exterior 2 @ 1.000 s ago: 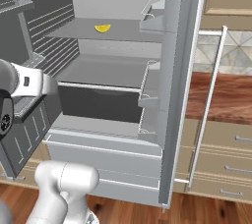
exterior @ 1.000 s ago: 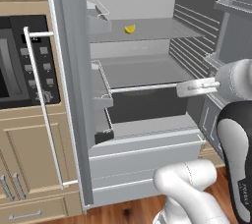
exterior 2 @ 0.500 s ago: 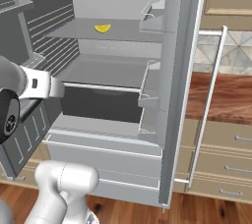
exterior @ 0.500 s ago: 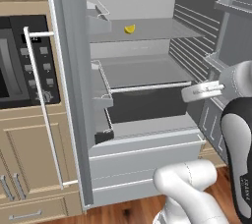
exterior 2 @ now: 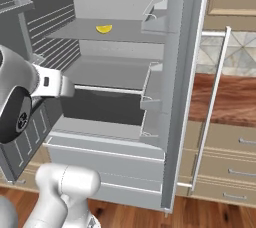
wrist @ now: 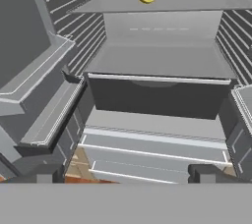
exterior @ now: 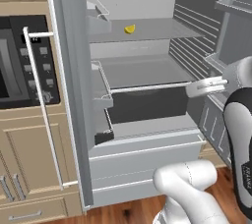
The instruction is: There is a bowl on the dining counter. Grab a lemon wedge from the fridge and place it in the bowl. Then get the liquor bottle and glass cup from the cabinet and place them next to the bowl.
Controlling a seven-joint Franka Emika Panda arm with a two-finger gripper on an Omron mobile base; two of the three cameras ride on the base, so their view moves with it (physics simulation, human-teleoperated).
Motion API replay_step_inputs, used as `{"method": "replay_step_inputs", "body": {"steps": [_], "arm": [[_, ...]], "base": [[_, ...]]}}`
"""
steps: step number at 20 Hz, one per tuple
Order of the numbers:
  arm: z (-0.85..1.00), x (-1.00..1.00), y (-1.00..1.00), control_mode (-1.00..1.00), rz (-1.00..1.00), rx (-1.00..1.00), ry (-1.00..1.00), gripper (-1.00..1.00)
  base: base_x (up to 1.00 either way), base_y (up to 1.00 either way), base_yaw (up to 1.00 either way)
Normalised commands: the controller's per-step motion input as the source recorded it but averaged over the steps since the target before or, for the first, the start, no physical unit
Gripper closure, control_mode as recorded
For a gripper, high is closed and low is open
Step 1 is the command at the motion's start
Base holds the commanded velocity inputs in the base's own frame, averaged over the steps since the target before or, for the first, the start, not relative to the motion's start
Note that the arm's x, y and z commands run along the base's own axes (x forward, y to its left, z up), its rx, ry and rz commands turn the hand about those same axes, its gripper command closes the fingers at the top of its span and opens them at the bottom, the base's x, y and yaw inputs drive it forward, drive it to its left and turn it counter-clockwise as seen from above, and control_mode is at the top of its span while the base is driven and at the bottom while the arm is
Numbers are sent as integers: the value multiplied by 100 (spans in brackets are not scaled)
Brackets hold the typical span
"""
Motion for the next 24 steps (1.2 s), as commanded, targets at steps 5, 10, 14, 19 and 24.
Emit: {"method": "replay_step_inputs", "body": {"steps": [5, 10, 14, 19, 24], "arm": [[0, 0, 0, 100, 0, 0, 0, -100], [0, 0, 0, 100, 0, 0, 0, -100], [0, 0, 0, 100, 0, 0, 0, -100], [0, 0, 0, 100, 0, 0, 0, -100], [0, 0, 0, 100, 0, 0, 0, -100]], "base": [[54, -9, 0], [69, 0, -1], [33, -32, 0], [38, -10, 0], [64, 20, -2]]}}
